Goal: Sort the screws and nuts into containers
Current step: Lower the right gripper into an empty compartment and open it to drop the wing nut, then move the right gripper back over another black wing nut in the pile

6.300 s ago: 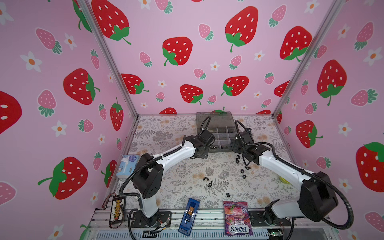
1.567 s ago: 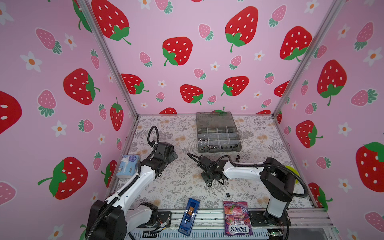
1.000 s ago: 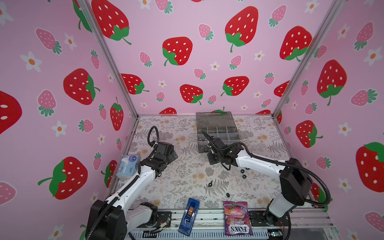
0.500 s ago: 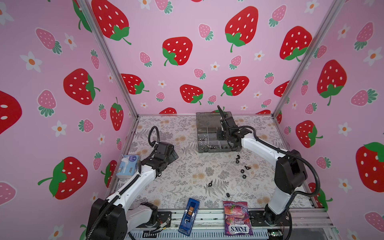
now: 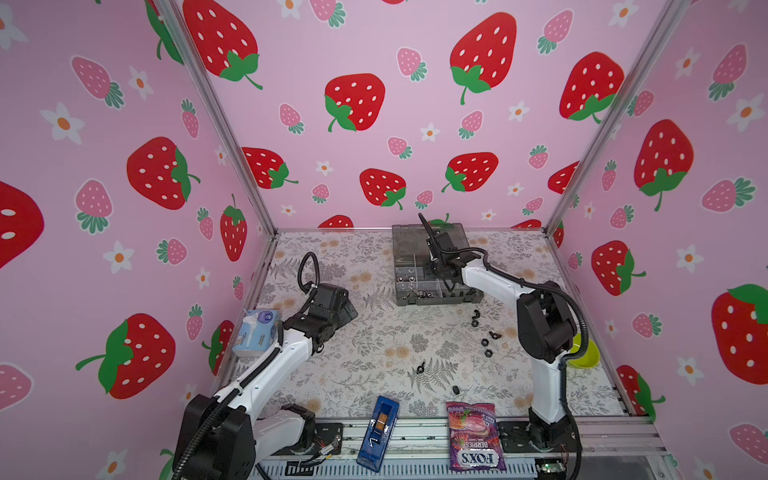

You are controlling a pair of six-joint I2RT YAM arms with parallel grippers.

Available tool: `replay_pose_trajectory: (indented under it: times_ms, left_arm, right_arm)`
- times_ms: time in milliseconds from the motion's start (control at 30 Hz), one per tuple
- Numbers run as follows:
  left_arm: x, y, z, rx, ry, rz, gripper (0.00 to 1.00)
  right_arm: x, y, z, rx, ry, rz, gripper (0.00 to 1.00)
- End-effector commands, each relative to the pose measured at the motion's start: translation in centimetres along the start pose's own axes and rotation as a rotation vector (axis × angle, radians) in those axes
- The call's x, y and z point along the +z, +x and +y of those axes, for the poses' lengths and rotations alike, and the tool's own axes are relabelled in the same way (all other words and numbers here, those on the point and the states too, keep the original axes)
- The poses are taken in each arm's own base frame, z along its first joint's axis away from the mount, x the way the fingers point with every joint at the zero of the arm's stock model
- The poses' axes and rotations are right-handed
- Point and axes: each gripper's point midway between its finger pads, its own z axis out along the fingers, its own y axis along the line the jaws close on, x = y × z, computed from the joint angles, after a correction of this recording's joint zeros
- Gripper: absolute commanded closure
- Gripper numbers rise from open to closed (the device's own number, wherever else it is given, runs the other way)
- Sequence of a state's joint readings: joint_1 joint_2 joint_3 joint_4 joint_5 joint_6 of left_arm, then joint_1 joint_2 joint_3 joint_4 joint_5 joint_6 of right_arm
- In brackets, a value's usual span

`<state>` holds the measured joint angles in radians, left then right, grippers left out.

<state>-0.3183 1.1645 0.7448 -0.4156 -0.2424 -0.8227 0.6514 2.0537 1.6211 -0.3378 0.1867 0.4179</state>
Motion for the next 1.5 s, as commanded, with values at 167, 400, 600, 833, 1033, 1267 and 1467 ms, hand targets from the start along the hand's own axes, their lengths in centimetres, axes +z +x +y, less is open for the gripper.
replay_pose_trajectory:
  times_ms: [167,400,600,833,1033,1267,1467]
  left_arm:
    - [-0.5,-1.0,-0.6,-0.009,0.014,-0.025,0.01]
    - [-0.5,-1.0,-0.5,-0.012,0.015,-0.025,0.01]
    - [-0.5,-1.0,-0.5,-0.013,0.013,-0.023,0.01]
    - [-0.6,-1.0,-0.6,-0.012,0.019,-0.022,0.01]
    - [-0.8,-1.0,-0.8,-0.006,0.031,-0.02,0.01]
    - [-1.0,-1.0,-1.0,-0.005,0.048,-0.02,0.01]
    - [-0.9,-0.8,-1.2,-0.005,0.058,-0.011,0.01]
  right_arm:
    - [1.5,0.0,-0.3,-0.022,0.018,0.015,1.0]
    - [2.2,0.9,-0.3,-0.019,0.022,0.04,1.0]
    - [2.3,1.2,-0.3,-0.014,0.017,0.051,0.88]
    - [1.3,0.9,-0.5,-0.007,0.014,0.033,0.73]
    - [-0.6,0.2,-0.5,0.004,0.006,0.012,0.72]
    - [-5.6,1.9,-0.8,0.047,-0.006,0.003,0.67]
    - [-9.5,6.9,0.6,0.072,-0.043,0.063,0.65]
